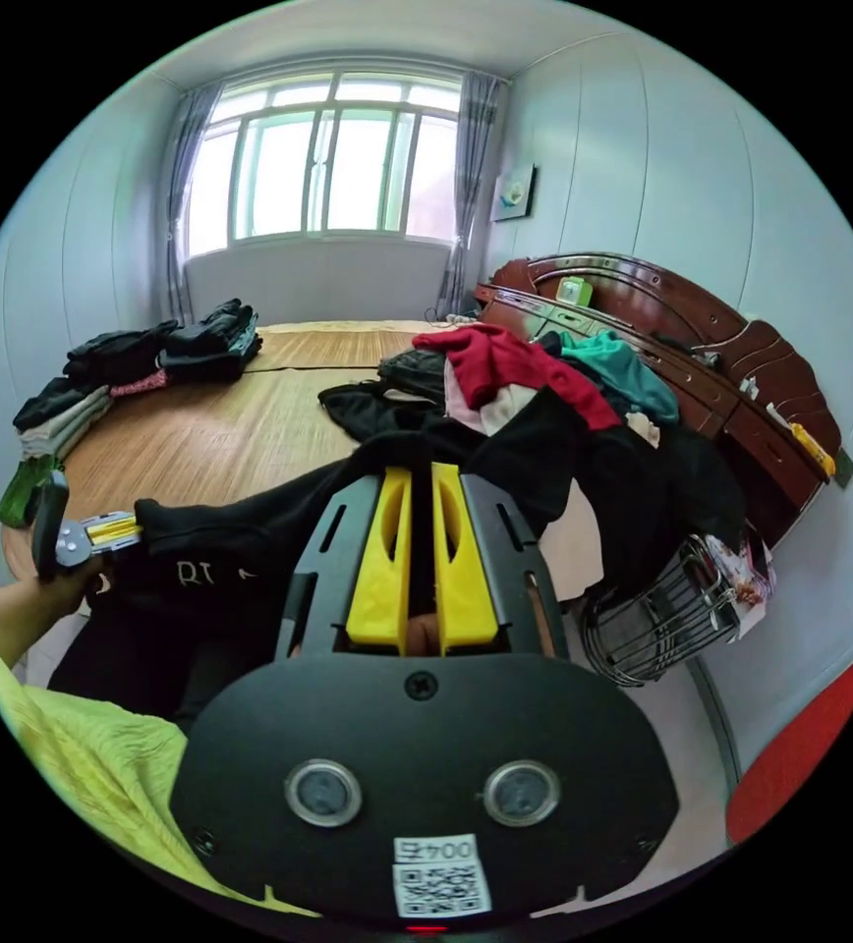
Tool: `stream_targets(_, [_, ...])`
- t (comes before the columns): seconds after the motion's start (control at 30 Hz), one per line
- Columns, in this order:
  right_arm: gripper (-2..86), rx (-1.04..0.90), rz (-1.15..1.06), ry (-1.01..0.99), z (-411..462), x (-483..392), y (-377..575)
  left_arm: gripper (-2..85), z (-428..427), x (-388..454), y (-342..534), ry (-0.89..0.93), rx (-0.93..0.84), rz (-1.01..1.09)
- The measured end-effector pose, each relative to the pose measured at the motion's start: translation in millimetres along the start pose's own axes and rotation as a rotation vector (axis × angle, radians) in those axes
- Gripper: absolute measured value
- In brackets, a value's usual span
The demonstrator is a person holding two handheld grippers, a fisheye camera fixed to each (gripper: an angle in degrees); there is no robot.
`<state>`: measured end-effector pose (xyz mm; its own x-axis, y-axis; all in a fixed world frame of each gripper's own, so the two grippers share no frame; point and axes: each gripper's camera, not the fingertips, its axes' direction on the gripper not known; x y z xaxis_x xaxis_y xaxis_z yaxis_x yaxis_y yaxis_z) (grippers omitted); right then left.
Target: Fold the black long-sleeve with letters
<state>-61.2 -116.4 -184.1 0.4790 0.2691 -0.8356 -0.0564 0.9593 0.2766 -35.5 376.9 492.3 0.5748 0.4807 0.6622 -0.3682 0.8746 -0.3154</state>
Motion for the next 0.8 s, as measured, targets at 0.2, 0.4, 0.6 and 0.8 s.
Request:
stream_targets(0.2, [3.5,0.173,-0.014,-0.038,-105,19,-49,1.1,-85,3,74,0.065,0.273,-0.481])
stream_targets(0.4, [3.5,0.471,0.021,-0.136,-254,61,-145,0.4,-199,19,74,0.132,0.597,-0.565])
stream_targets(0.6, [3.2,0.797,0.121,-0.292,-432,127,-231,0.2,-330,48,55,0.217,0.953,-0.514])
stream_targets(0.8, [3.4,1.058,0.034,-0.256,-584,132,-251,0.1,-457,83,80,0.137,1.250,-0.402])
